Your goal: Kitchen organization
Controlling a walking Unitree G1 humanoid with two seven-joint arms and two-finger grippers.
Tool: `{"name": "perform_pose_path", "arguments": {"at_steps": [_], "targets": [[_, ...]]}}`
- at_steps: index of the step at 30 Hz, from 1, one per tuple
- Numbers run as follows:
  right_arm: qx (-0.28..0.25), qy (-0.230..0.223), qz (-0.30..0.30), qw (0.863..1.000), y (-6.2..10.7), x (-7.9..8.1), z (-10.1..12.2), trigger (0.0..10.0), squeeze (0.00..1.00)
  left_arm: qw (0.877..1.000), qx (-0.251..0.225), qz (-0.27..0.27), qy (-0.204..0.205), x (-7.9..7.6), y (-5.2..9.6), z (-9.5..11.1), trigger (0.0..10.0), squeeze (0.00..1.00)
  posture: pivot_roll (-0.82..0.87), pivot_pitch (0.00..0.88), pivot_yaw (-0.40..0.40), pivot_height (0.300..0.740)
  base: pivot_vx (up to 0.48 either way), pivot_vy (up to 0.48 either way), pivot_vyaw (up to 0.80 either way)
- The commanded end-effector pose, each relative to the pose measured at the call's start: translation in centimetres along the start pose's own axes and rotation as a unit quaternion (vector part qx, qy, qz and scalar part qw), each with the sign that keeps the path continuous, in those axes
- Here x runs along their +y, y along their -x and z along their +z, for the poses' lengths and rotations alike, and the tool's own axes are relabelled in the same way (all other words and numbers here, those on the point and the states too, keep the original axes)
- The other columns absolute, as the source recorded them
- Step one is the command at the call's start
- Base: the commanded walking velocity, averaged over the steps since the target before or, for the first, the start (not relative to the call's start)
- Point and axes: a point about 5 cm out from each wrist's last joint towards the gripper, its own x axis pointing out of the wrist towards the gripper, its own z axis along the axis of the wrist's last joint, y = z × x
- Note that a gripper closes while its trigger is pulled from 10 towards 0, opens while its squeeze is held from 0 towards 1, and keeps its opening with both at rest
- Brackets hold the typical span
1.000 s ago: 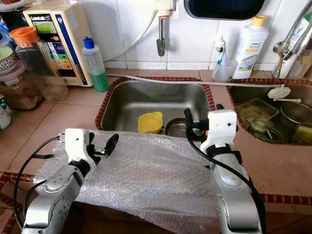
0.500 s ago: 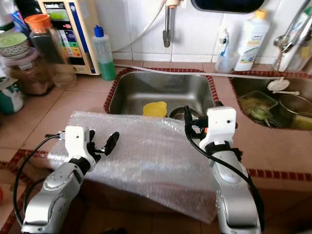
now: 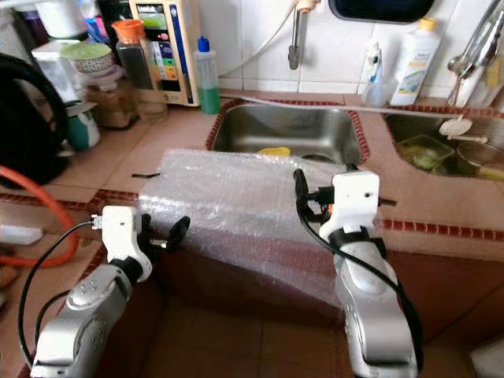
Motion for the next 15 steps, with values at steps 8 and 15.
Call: {"name": "perform_pose_path", "arguments": {"at_steps": [8,15], "targets": [[-0.012,0.001,-0.006,1.0,-0.1,-0.1,0.65,10.0,0.55,1.0,0.003,0.008,-0.017,0.27,-0.17,0.12,10.0,0.0,-0.02,0.013,0.068,0.74,-0.03,0.0,0.0],[-0.014,-0.003,-0.009,1.0,-0.15,-0.12,0.78,10.0,0.33,1.0,-0.018,-0.012,-0.022,-0.27,-0.64,0.9,10.0,0.0,-0.03,0.01,0.072,0.74,0.0,0.0,0.0]]}}
